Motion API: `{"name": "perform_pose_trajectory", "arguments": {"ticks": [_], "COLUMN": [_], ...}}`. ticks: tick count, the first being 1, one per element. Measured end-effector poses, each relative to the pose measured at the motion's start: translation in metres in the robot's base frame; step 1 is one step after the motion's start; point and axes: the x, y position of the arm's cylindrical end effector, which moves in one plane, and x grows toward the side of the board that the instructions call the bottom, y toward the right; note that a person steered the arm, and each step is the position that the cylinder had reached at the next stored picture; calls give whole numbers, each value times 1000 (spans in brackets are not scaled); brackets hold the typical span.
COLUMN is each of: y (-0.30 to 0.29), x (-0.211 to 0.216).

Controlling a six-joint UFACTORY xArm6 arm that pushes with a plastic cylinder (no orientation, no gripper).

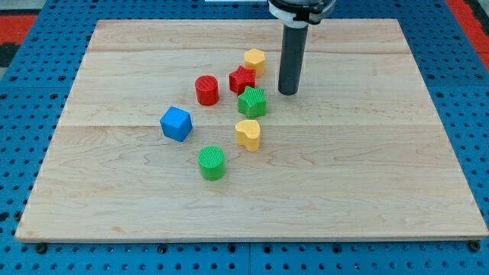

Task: Move the red star top right to the green star

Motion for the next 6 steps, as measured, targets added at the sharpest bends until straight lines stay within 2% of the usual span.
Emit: {"name": "perform_pose_trajectory", "arguments": {"ticks": [1,2,5,6], "y": [-31,-62,-69,-118], "x": [38,58,59,59]}}
